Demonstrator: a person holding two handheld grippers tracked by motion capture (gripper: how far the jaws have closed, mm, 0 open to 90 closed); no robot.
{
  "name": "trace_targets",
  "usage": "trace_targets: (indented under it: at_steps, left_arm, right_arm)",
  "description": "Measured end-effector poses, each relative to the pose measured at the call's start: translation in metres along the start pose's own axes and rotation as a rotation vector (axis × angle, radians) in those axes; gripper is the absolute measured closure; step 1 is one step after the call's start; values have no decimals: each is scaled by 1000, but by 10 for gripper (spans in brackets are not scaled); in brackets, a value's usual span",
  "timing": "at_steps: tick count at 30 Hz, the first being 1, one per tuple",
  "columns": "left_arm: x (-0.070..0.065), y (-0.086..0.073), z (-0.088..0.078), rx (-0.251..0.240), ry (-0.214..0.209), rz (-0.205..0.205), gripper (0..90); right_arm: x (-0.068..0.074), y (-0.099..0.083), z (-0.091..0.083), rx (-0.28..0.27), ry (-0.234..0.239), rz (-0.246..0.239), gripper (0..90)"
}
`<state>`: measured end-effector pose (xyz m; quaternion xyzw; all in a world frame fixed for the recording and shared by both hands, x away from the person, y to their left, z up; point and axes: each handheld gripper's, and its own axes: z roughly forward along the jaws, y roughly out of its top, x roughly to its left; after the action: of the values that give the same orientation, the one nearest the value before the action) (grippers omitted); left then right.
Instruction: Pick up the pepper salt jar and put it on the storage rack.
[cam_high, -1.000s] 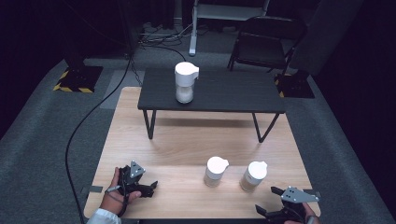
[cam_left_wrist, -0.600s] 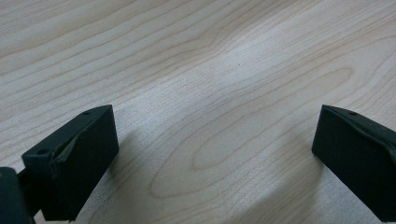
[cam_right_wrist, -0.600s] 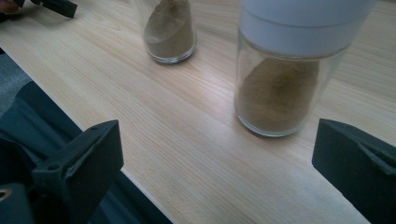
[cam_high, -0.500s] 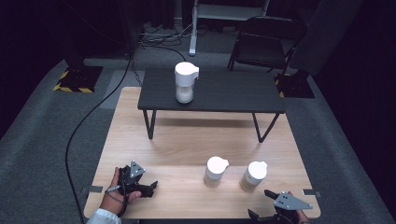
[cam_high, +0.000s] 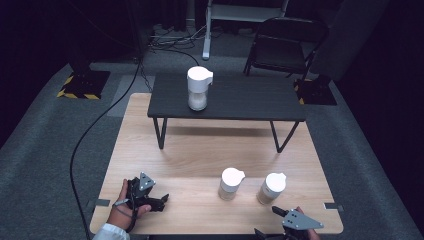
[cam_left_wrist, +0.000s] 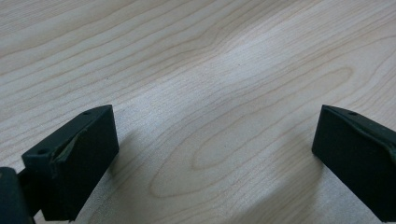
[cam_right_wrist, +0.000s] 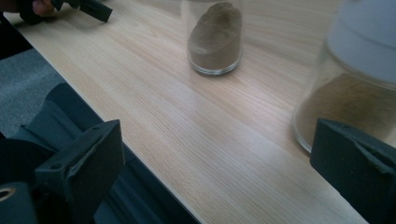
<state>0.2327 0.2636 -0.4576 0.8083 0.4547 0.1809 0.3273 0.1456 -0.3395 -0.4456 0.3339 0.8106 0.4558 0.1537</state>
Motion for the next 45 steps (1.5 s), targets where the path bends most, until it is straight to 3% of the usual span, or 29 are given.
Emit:
trace_targets:
  at_steps: [7, 16, 33, 45]
  left_arm:
    - [0, 0, 0, -1, 0, 1, 4]
    - [0, 0, 0, 0, -2, 5, 4]
    - [0, 0, 0, 0, -7, 10, 4]
    - [1, 0, 0, 2, -11, 17, 4]
  right_arm:
    - [11, 3, 13, -4, 20, 11, 28]
    - [28, 13, 31, -12, 25, -17, 40]
    - [52, 30, 55, -24, -49, -1, 42]
    - [57, 41, 75, -19, -54, 1, 46]
